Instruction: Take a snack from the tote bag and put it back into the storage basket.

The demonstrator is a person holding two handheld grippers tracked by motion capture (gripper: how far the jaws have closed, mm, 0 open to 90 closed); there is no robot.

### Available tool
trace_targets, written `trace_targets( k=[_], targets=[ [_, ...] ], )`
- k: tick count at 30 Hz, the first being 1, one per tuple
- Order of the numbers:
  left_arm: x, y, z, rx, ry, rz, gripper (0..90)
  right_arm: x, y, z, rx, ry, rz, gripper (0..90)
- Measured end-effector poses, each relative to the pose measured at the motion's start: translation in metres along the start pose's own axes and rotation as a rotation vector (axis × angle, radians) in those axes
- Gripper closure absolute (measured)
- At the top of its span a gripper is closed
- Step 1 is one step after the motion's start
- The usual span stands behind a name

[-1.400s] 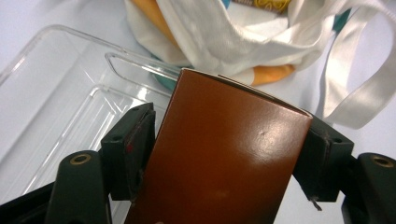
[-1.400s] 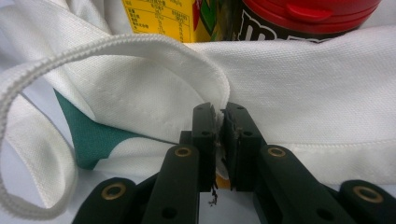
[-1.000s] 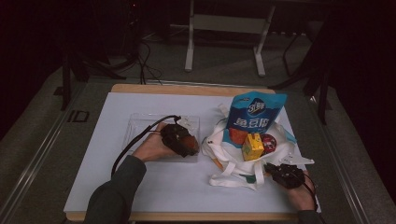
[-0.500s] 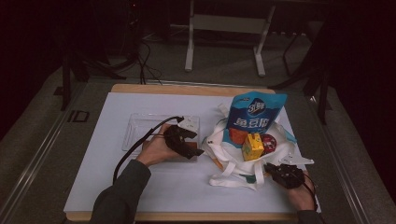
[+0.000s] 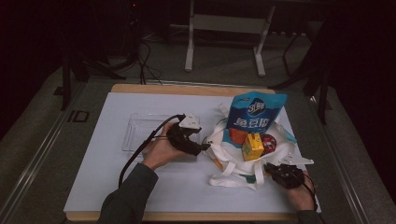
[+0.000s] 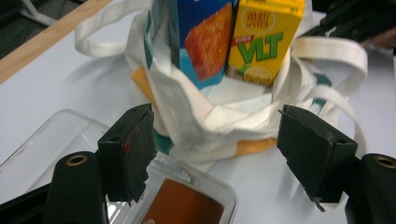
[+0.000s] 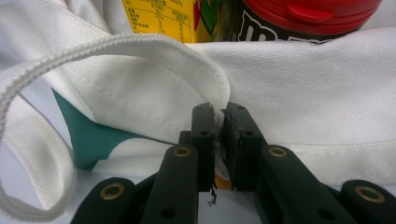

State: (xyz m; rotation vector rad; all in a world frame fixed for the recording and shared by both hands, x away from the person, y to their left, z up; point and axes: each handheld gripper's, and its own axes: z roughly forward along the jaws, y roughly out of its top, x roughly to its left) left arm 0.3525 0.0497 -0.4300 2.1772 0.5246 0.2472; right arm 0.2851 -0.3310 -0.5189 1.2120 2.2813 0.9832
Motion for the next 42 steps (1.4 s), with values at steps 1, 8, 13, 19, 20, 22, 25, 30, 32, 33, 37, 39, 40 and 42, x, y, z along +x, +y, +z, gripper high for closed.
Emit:
trace_targets(
  k=[1,8,13,19,20,22,25,30,32,33,37,39,40,42],
  targets=[
    [-0.001,0.001,0.001,0.000,0.001,0.000,28.0,0.000,0.000,0.000,0.000,0.000,0.000,82.2],
    [-0.009,0.009,0.009,-0.009,-0.021,0.000,31.5,0.000,0.000,0.000,0.001,-0.003,-0.005,82.2],
    [-0.013,0.016,0.015,-0.025,-0.033,-0.001,31.5,0.000,0.000,0.000,0.000,-0.002,-0.006,82.2],
    [-0.020,0.023,0.023,-0.032,-0.047,0.010,31.0,0.000,0.000,0.000,0.000,-0.002,-0.006,82.2],
    [-0.021,0.024,0.024,-0.035,-0.052,0.010,31.1,0.000,0.000,0.000,0.001,-0.002,-0.006,82.2],
    [-0.023,0.027,0.026,-0.041,-0.062,0.005,31.3,0.000,0.000,0.000,0.001,-0.003,-0.006,82.2],
    [-0.026,0.031,0.032,-0.038,-0.067,0.005,32.7,0.000,0.000,0.000,0.001,-0.003,-0.006,82.1],
    [-0.030,0.038,0.044,-0.027,-0.079,0.008,32.6,0.000,0.000,0.000,-0.001,0.000,-0.004,82.1],
    [-0.032,0.040,0.048,-0.025,-0.085,0.008,32.7,0.000,0.000,0.000,0.000,0.000,-0.003,82.1],
    [-0.033,0.042,0.051,-0.023,-0.086,0.008,32.7,0.000,0.000,0.000,0.000,0.000,-0.003,82.1],
    [-0.035,0.047,0.060,-0.016,-0.090,0.008,32.6,0.000,0.000,0.000,0.000,0.000,-0.003,82.1],
    [-0.037,0.050,0.064,-0.018,-0.102,0.007,32.8,0.000,0.000,0.000,0.000,0.000,-0.004,82.0],
    [-0.037,0.052,0.066,-0.016,-0.102,0.011,32.8,0.000,0.000,0.000,0.000,0.001,-0.004,82.0],
    [-0.039,0.055,0.070,-0.015,-0.107,0.013,32.1,0.000,0.001,0.000,0.001,0.000,-0.003,81.9]
  ],
)
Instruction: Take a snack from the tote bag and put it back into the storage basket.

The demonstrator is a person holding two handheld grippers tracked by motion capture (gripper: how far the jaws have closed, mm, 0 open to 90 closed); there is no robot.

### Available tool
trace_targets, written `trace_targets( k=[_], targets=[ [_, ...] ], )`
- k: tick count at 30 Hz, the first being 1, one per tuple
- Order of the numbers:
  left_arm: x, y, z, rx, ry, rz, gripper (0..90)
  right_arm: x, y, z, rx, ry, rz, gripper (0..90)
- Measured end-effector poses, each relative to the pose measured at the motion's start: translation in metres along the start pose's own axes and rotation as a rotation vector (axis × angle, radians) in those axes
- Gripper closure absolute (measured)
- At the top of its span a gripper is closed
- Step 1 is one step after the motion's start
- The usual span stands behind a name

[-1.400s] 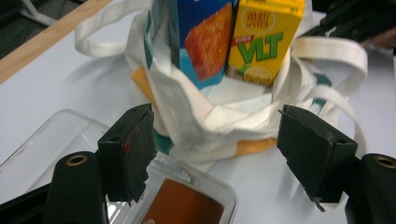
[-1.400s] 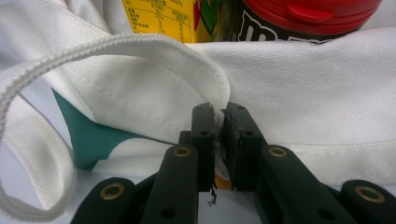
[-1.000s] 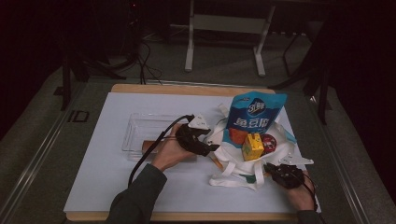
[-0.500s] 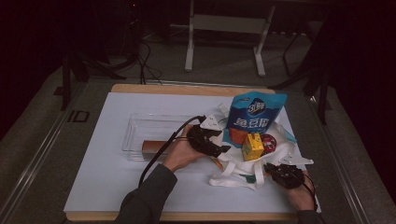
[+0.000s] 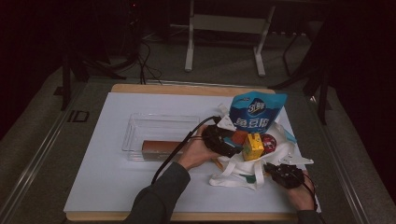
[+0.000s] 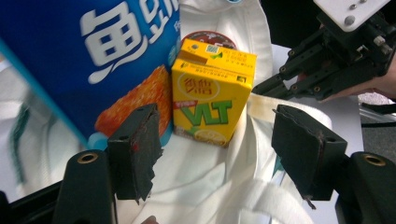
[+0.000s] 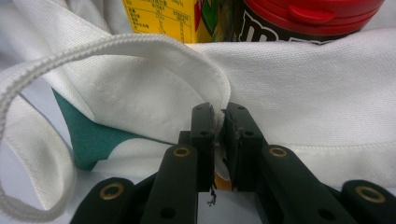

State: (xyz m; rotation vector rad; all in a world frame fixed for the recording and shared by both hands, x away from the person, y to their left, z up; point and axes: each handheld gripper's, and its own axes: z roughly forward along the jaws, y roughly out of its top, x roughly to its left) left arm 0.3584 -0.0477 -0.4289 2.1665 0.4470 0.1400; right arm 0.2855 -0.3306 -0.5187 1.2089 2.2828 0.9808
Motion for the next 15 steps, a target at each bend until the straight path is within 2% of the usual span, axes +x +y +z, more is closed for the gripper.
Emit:
trace_targets(
  k=[7,10,15],
  targets=[
    [0.000,0.011,0.013,0.005,-0.013,0.007,28.7,0.000,0.001,0.001,0.001,0.000,0.000,81.6],
    [0.000,0.015,0.017,0.021,-0.012,0.018,27.3,0.000,0.001,0.001,0.000,0.001,0.000,81.6],
    [0.001,0.021,0.027,0.034,-0.021,0.012,27.1,0.000,0.000,0.001,-0.001,0.001,0.001,81.6]
  ],
)
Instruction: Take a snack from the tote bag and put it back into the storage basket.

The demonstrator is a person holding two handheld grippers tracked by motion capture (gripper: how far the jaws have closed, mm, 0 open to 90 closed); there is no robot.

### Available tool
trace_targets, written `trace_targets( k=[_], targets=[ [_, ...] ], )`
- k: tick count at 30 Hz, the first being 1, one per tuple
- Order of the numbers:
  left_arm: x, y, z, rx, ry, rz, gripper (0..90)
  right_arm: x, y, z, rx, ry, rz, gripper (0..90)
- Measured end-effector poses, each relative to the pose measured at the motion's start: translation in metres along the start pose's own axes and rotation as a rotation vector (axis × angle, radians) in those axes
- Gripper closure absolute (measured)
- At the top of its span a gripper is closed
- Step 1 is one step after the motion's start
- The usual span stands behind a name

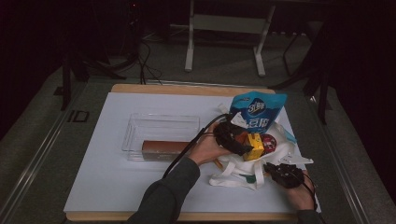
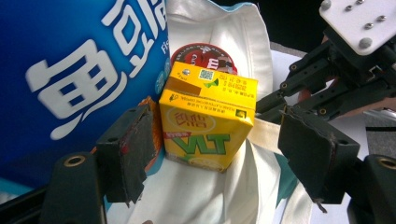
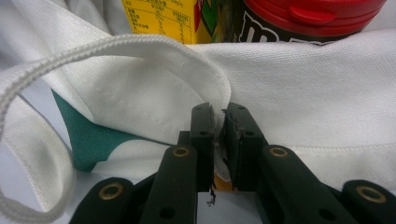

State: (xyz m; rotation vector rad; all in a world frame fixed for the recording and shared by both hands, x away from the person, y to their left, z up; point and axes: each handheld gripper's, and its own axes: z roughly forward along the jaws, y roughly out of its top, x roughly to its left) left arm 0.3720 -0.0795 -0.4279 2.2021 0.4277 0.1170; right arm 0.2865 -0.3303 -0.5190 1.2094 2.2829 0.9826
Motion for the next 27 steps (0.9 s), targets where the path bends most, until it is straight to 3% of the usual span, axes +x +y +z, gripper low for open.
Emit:
trace_targets(
  k=[11,18,27],
  targets=[
    [0.003,0.003,0.018,0.011,-0.025,0.008,21.7,-0.001,0.000,0.000,0.000,0.005,-0.002,81.6],
    [0.002,0.010,0.029,0.031,-0.021,0.053,16.0,-0.001,-0.001,0.000,-0.003,0.010,0.000,81.6],
    [0.008,0.010,0.042,0.045,-0.027,0.050,15.8,-0.001,0.000,0.000,-0.001,0.011,0.001,81.6]
  ],
)
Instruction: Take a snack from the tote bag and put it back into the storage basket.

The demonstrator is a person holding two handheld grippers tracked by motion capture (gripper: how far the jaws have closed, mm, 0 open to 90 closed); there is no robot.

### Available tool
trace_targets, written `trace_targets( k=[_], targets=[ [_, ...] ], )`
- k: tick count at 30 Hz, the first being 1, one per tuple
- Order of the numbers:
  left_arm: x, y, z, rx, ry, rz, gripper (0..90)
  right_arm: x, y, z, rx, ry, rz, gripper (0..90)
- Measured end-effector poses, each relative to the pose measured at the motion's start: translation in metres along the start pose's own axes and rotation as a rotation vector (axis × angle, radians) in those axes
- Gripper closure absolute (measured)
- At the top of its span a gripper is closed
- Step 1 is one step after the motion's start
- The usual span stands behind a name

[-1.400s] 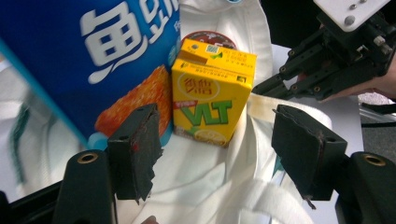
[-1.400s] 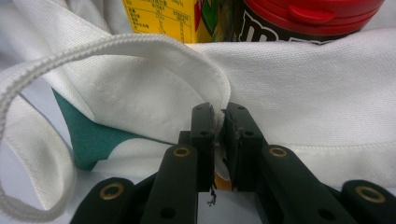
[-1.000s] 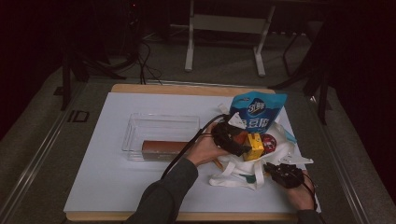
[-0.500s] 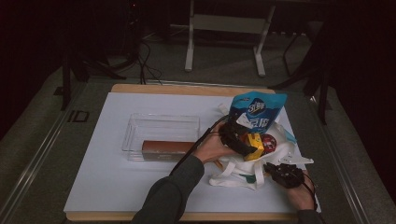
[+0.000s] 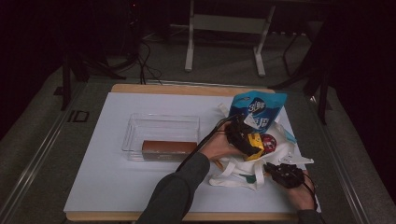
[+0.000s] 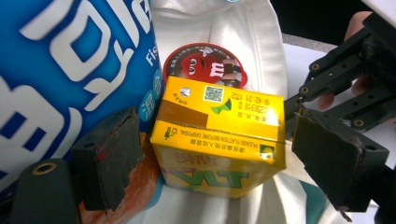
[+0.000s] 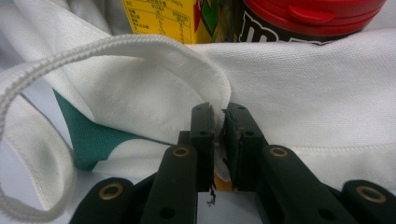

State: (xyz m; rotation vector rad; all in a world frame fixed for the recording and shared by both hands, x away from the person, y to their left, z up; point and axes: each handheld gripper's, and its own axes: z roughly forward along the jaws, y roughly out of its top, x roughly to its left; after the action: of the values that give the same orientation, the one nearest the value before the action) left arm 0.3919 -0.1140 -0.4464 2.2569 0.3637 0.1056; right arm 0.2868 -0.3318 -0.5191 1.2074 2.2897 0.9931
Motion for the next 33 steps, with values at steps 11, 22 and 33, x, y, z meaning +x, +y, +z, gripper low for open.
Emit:
trace_targets(
  k=[11,22,33],
  targets=[
    [-0.004,-0.002,0.023,0.065,-0.004,0.027,17.4,0.000,0.000,0.000,-0.001,0.002,0.000,81.6],
    [-0.008,-0.007,0.026,0.119,0.043,0.054,27.9,0.000,0.000,0.000,-0.001,0.002,-0.001,81.6],
    [-0.008,-0.007,0.025,0.127,0.046,0.051,28.5,0.000,0.000,0.000,-0.001,0.002,-0.001,81.7]
  ],
)
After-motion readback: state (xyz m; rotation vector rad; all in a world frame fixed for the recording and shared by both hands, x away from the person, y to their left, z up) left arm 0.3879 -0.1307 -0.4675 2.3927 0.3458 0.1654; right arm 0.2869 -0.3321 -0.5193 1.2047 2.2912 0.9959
